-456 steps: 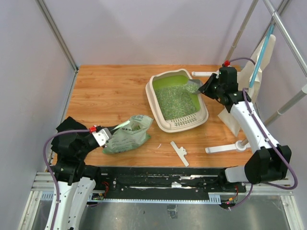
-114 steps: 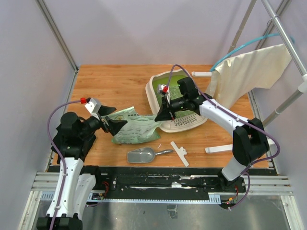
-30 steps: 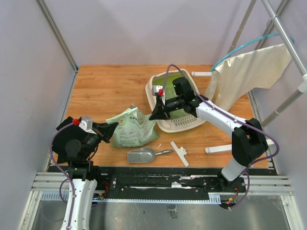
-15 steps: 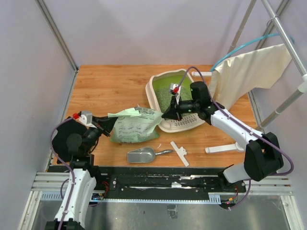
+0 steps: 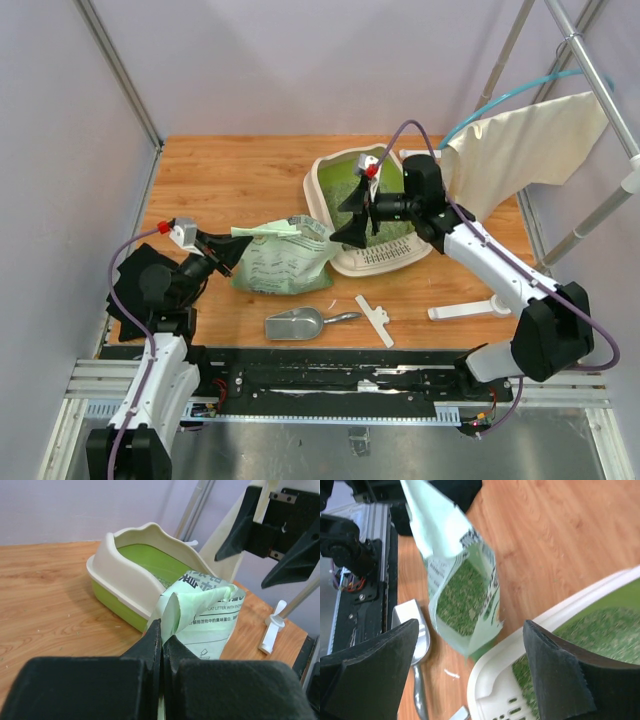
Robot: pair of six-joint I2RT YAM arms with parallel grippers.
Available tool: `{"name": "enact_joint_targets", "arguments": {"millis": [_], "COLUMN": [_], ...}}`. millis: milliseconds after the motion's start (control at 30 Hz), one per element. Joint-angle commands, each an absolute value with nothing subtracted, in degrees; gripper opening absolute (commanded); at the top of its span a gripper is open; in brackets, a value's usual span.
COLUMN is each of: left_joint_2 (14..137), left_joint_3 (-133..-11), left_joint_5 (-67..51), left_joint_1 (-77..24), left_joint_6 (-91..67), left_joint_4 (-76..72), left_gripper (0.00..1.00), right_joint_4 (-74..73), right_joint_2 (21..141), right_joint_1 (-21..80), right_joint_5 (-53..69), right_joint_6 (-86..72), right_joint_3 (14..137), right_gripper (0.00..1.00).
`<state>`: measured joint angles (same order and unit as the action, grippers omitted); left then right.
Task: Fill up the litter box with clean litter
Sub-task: Close the cat litter bag at the center of the board.
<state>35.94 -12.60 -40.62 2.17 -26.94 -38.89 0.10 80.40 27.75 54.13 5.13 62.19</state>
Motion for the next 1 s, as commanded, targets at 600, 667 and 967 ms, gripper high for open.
{"name": "enact_joint_targets", "arguments": {"millis": [600, 667, 967], "left_joint_2": [29.2, 29.3, 28.4], "left_joint_3": [-13.8, -13.8, -13.9], "left_joint_5": [-39.6, -39.5, -37.7], "left_joint_1": [2.5, 2.6, 2.5], "left_joint_6": [-27.5, -27.3, -24.6], "left_joint_4": [-45.4, -45.3, -42.2], "left_gripper": [0.01, 0.01, 0.14], "right_joint_4": [1.8, 0.7, -2.5], "right_joint_2": [93.1, 95.0, 96.8], "right_joint_1": [47.2, 48.2, 48.8], "right_joint_5": [41.2, 42.2, 42.3], "right_joint_6": [27.4, 28.5, 26.6], "right_joint_3": [80.4, 82.1, 85.7], "right_gripper": [0.89, 0.81, 0.06]}}
